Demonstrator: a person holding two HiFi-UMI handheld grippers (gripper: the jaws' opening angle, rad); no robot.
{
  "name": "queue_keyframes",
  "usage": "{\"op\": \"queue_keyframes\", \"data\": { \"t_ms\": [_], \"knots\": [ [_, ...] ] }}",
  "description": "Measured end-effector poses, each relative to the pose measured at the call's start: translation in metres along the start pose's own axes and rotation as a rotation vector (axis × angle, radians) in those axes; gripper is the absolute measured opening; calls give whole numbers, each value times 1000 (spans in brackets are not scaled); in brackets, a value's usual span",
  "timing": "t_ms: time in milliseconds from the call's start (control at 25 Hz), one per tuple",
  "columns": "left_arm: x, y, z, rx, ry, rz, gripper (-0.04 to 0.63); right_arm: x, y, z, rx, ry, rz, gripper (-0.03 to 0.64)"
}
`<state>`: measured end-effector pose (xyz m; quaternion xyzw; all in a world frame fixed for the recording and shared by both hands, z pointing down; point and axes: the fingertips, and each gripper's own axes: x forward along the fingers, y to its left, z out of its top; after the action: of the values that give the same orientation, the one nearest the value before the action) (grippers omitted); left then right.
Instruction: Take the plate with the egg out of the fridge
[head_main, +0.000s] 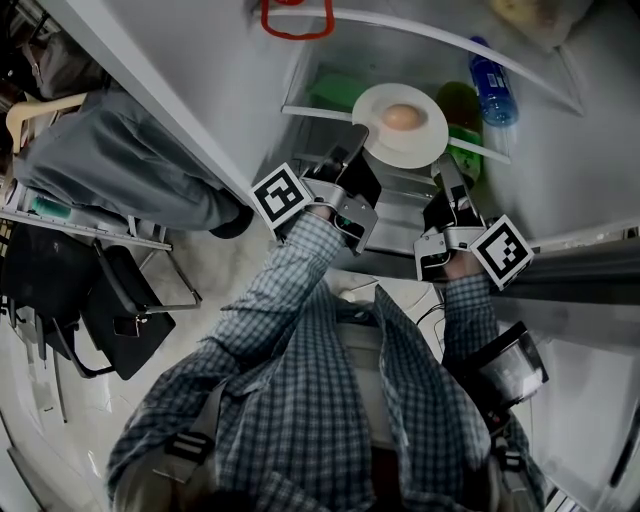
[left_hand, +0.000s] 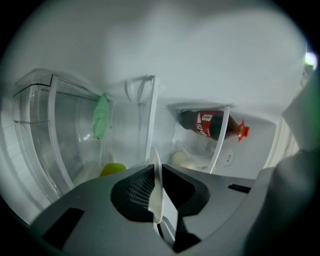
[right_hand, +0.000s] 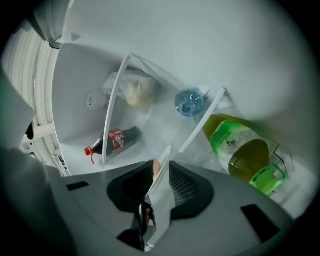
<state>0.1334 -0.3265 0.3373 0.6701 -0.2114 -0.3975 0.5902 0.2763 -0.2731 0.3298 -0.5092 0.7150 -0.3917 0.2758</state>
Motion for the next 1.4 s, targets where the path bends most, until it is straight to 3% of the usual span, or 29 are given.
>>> {"op": "queue_keyframes", "data": {
  "t_ms": [440, 600, 920, 1400],
  "knots": [
    [1, 0, -1, 15, 10, -3, 55, 22, -6, 1, 21, 18, 43, 78],
    [-1, 1, -2, 16, 11, -4, 55, 23, -8, 0, 91, 14, 67, 75],
    [-6, 7, -3, 10, 6, 14, 41, 22, -10, -2, 116, 17, 33, 34],
    [-21, 5, -8, 10, -15, 15, 32, 15, 2, -5, 136, 30, 62, 31]
  ]
}}
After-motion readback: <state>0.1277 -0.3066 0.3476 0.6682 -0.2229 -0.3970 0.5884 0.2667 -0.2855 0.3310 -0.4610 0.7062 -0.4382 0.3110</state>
